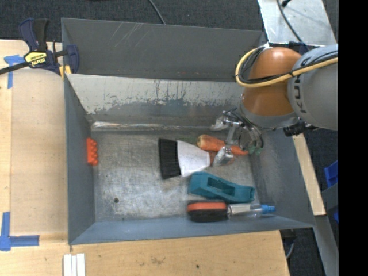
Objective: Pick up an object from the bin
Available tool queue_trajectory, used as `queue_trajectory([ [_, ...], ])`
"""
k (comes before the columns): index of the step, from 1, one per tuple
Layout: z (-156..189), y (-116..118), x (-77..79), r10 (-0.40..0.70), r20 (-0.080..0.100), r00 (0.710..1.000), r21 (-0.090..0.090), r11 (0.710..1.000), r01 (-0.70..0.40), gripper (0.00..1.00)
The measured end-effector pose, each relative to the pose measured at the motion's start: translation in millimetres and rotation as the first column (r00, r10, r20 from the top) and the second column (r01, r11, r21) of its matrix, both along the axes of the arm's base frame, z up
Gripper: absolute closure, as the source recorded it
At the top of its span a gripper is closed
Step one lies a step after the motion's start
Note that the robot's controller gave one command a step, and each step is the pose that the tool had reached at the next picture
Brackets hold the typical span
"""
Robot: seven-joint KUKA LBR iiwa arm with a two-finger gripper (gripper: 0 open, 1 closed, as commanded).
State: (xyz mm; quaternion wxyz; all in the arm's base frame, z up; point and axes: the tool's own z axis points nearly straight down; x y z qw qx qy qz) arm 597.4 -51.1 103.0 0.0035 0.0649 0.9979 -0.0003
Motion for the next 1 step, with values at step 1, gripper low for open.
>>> queue_trajectory([
  [1,3.0,-0.3,2.5,-0.001,0.009,1.000,-0.001,1.000,0.001,1.00],
])
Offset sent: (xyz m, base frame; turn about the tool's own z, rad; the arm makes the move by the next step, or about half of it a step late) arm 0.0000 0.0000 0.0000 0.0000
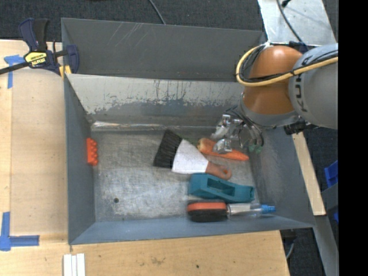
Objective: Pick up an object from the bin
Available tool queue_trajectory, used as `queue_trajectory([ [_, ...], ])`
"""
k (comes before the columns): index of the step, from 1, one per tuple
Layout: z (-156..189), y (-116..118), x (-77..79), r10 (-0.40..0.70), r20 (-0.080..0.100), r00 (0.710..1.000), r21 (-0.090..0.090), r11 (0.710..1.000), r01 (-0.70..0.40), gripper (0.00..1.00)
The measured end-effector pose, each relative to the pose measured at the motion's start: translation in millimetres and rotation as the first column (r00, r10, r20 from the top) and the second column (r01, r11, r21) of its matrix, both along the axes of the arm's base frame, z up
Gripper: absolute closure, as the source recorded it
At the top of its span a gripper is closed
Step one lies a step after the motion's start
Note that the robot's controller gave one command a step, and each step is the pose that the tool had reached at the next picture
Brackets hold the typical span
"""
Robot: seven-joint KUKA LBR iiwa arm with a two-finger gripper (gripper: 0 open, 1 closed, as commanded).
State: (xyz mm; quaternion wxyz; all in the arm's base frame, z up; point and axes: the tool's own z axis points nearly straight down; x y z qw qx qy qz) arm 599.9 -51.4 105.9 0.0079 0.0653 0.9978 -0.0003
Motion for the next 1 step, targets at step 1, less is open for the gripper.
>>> queue_trajectory([
  [1,0.0,0.0,0.0,0.000,0.000,1.000,0.000,1.000,0.000,1.00],
])
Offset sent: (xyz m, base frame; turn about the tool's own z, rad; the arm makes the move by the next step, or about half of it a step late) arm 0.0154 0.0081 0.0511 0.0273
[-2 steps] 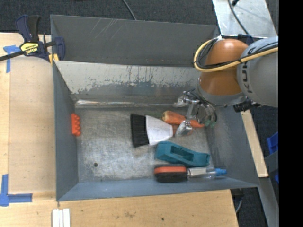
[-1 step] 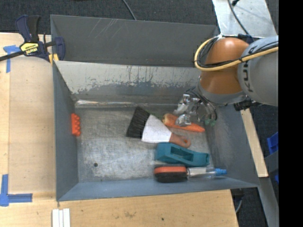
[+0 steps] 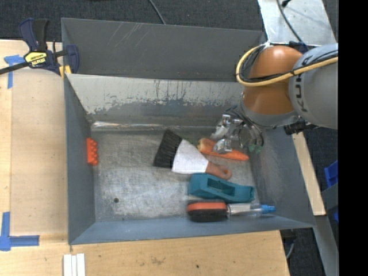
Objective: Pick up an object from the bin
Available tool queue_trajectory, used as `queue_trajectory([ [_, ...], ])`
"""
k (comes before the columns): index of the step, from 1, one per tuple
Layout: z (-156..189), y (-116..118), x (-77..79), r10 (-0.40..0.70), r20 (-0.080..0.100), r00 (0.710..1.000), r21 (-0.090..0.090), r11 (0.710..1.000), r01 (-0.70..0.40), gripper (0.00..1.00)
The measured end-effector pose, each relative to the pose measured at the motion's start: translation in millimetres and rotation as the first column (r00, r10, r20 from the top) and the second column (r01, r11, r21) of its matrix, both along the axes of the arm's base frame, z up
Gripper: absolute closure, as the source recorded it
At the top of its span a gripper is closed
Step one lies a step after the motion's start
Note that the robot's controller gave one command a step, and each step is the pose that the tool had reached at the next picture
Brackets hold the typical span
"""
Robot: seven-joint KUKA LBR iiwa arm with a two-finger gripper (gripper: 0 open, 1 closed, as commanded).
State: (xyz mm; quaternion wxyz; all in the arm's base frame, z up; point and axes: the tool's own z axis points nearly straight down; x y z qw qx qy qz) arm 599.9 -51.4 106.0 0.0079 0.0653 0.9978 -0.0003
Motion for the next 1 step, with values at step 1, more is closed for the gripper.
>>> queue_trajectory([
  [1,34.7,5.0,10.1,-0.020,-0.014,1.000,0.001,1.000,0.020,1.00],
])
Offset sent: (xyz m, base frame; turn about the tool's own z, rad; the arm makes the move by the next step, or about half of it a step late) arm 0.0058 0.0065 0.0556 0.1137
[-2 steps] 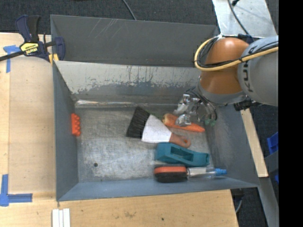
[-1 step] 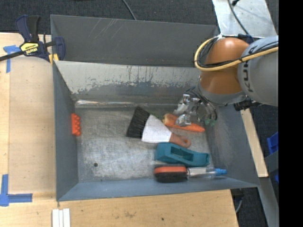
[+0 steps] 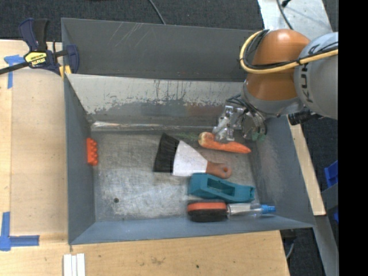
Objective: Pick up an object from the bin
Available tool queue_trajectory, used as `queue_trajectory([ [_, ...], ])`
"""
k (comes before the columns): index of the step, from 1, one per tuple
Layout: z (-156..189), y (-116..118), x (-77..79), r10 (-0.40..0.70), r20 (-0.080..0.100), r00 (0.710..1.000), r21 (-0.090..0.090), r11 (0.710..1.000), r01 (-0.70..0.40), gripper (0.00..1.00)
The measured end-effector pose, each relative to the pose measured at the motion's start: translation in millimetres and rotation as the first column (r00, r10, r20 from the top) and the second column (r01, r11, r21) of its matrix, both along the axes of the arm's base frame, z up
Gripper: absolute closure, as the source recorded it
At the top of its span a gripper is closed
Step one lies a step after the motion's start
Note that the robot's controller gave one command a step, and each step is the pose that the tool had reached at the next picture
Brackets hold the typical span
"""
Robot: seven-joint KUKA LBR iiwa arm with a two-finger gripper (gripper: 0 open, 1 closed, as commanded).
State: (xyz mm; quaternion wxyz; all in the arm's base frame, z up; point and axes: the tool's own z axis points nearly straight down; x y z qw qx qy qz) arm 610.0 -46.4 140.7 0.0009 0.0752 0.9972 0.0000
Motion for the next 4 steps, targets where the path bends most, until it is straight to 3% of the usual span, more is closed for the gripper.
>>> queue_trajectory([
  [1,21.0,0.6,-2.3,-0.094,0.005,0.996,0.000,0.996,0.094,1.00],
  [2,-26.2,45.7,3.2,-0.014,0.001,1.000,0.001,1.000,0.014,0.00],
  [3,-25.7,45.2,3.6,-0.014,0.002,1.000,0.000,1.000,0.014,0.00],
  [4,-57.9,2.3,19.3,-0.204,0.015,0.979,0.005,0.979,0.204,1.00],
])
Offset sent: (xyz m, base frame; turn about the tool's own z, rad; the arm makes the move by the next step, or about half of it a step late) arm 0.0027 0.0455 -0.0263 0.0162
